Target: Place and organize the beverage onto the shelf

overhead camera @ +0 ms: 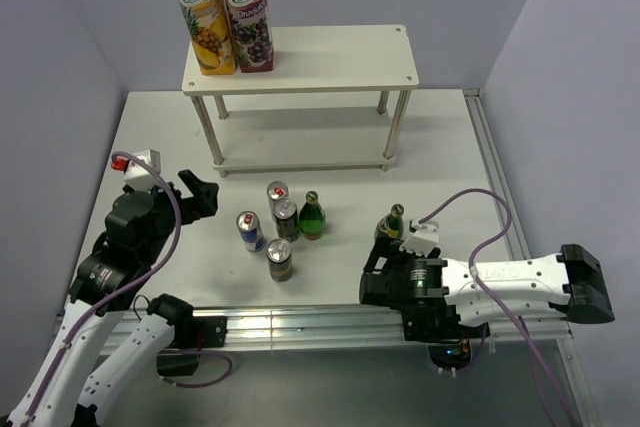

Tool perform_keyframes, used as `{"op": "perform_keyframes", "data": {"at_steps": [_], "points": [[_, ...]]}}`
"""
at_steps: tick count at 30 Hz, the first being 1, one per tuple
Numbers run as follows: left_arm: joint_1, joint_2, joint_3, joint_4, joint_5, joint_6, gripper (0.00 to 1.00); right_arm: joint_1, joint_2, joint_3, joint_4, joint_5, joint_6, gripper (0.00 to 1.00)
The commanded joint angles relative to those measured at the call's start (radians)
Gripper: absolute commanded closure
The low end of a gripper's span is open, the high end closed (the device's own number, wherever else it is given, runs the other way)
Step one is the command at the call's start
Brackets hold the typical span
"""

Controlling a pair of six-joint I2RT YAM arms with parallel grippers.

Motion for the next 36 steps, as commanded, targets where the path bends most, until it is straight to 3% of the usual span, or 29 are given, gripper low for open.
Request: {"op": "perform_keyframes", "data": {"at_steps": [1, 5, 8, 12, 19, 36], "points": [[-0.003, -0.024, 0.0, 0.043, 0.023, 0.029, 0.01, -0.099, -0.107, -0.08, 0.362, 0.0, -0.244, 0.0], [-0.003, -0.032, -0.002, 0.043, 0.026, 0.029, 0.01, -0.152, -0.105, -0.132, 0.514, -0.001, -0.407, 0.0], [-0.003, -0.039, -0.003, 0.047, 0.032, 0.032, 0.01, -0.181, -0.026, -0.094, 0.551, 0.009, -0.421, 0.0], [-0.003, -0.039, -0.003, 0.041, 0.04, 0.033, 0.01, -0.216, 0.103, -0.037, 0.536, 0.013, -0.406, 0.0], [-0.003, -0.058, -0.009, 0.049, 0.054, 0.039, 0.01, -0.249, 0.191, -0.017, 0.43, 0.059, -0.246, 0.0], [-0.003, -0.058, -0.013, 0.056, 0.095, 0.055, 0.01, -0.364, 0.393, -0.01, 0.588, 0.145, -0.298, 0.0]]}}
